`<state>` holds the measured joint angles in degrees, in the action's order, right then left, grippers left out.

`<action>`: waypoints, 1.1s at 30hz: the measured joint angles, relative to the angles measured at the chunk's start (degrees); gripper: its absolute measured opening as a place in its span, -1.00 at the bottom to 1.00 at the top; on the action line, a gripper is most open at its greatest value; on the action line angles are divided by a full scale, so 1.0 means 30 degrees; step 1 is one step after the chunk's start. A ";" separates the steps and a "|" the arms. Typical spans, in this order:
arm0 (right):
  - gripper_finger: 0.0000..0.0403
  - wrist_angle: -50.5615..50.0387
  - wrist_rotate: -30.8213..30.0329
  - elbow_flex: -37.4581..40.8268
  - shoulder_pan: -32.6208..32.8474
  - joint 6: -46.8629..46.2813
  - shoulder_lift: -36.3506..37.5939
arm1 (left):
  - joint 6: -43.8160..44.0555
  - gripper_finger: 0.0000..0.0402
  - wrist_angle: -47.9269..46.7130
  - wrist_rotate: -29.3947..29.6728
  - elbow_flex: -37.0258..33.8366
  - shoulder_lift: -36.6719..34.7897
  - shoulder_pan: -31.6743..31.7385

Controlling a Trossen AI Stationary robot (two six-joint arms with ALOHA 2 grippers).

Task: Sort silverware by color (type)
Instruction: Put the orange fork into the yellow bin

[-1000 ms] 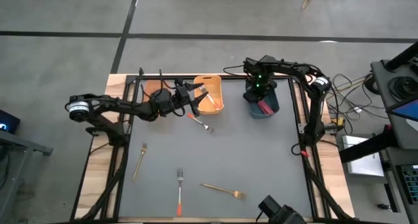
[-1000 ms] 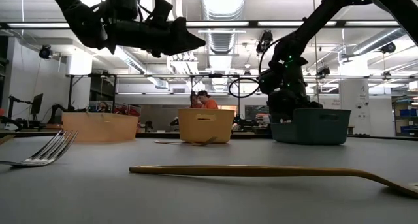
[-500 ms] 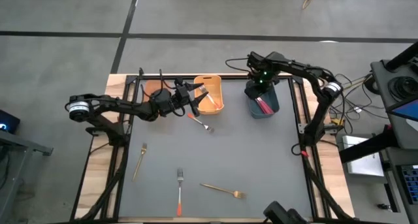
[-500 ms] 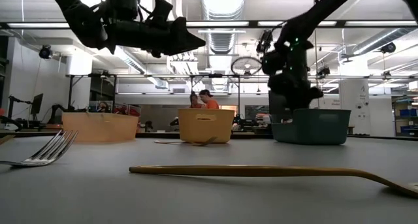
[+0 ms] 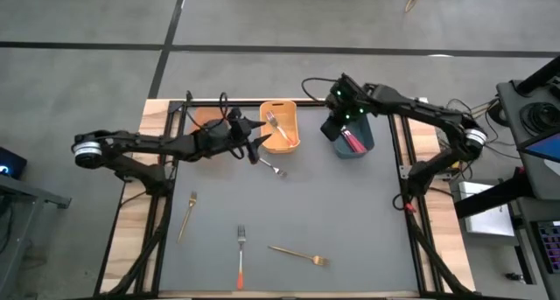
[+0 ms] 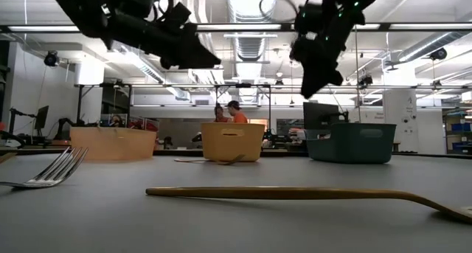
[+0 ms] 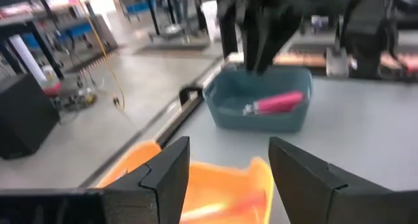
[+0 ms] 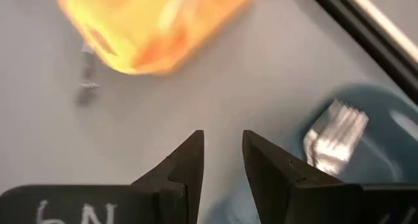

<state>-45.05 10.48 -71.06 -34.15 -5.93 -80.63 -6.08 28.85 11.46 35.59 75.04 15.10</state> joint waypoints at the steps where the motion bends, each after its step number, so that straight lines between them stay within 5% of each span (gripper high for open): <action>1: -0.54 0.0694 0.0000 0.0365 0.0336 0.0007 0.0421 | 0.0006 -0.05 -0.0780 -0.0005 0.0000 -0.0310 -0.0034; 14: -0.65 1.3016 -0.0004 0.7208 0.4537 0.0998 0.4451 | 0.0968 -0.05 -0.6361 -0.0183 0.0007 -0.1773 -0.1240; 23: -0.66 1.3692 0.0004 0.8603 0.6391 0.4739 0.4637 | 0.3071 -0.05 -0.6798 -0.1251 0.0511 -0.1190 -0.2403; 33: -0.66 1.3227 0.0153 0.8530 0.6797 0.7528 0.5264 | 0.3811 -0.05 -1.1160 -0.1673 0.2800 0.0324 -0.3215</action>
<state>-5.37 10.94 -45.47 -13.76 16.65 -64.84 5.35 -4.63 6.44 44.00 76.02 5.46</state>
